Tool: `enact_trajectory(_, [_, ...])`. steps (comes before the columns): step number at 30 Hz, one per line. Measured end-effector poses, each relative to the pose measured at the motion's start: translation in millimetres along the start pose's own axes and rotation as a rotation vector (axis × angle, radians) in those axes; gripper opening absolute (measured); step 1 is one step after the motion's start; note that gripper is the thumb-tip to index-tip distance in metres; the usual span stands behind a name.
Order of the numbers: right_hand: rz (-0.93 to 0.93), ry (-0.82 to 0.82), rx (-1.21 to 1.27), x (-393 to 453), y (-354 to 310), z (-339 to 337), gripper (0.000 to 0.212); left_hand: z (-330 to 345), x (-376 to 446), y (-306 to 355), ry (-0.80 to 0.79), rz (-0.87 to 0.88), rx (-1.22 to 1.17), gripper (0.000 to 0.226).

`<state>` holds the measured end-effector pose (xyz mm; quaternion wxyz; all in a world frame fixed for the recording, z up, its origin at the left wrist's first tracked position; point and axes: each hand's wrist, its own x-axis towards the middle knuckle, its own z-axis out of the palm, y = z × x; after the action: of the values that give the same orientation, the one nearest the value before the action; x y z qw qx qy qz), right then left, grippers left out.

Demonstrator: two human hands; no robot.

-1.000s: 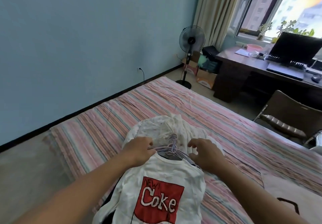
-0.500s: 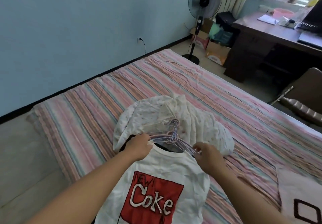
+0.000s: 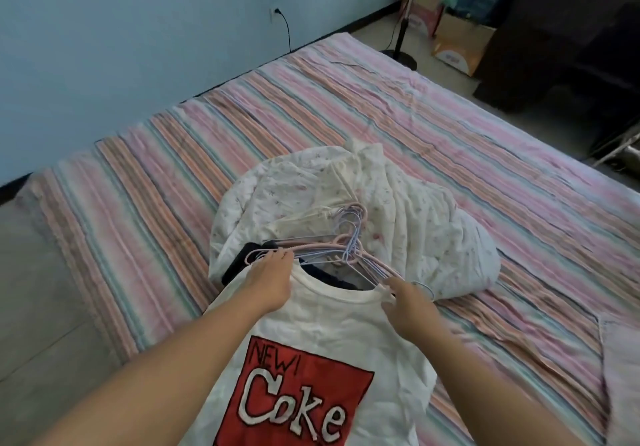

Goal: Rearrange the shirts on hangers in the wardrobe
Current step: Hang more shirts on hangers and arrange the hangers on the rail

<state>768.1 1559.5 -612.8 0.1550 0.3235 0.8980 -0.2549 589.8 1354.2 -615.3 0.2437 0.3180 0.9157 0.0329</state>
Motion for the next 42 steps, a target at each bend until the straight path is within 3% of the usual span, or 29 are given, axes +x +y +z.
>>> enact_trajectory(6, [0.004, 0.019, -0.041, 12.5, 8.7, 24.6, 0.035, 22.9, 10.1, -8.7, 0.027, -0.016, 0.049, 0.055])
enact_trajectory(11, [0.028, 0.078, 0.009, 15.2, 4.6, 25.5, 0.003, 24.2, 9.5, -11.5, 0.077, -0.023, 0.051, 0.057])
enact_trajectory(19, [-0.025, 0.147, 0.128, -7.9, -14.5, 3.6, 0.009, -2.3, -11.8, -14.4, 0.043, -0.084, -0.091, 0.046])
enact_trajectory(26, [-0.008, 0.250, 0.230, -62.1, -42.5, -26.4, 0.015, -49.0, -51.0, -15.9, 0.166, -0.060, -0.057, 0.020])
enact_trajectory(32, [-0.056, 0.278, 0.372, -120.1, -68.4, -50.8, 0.016, -88.2, -111.4, -18.5, 0.084, 0.016, -0.382, 0.016])
enact_trajectory(38, [-0.136, 0.349, 0.456, -187.3, -94.1, -56.7, 0.021, -120.9, -181.0, -32.7, 0.133, 0.084, -0.443, 0.012])
enact_trajectory(42, [-0.208, 0.417, 0.380, -231.5, -118.7, -62.5, 0.021, -145.5, -243.7, -45.8, 0.178, 0.107, -0.513, 0.008])
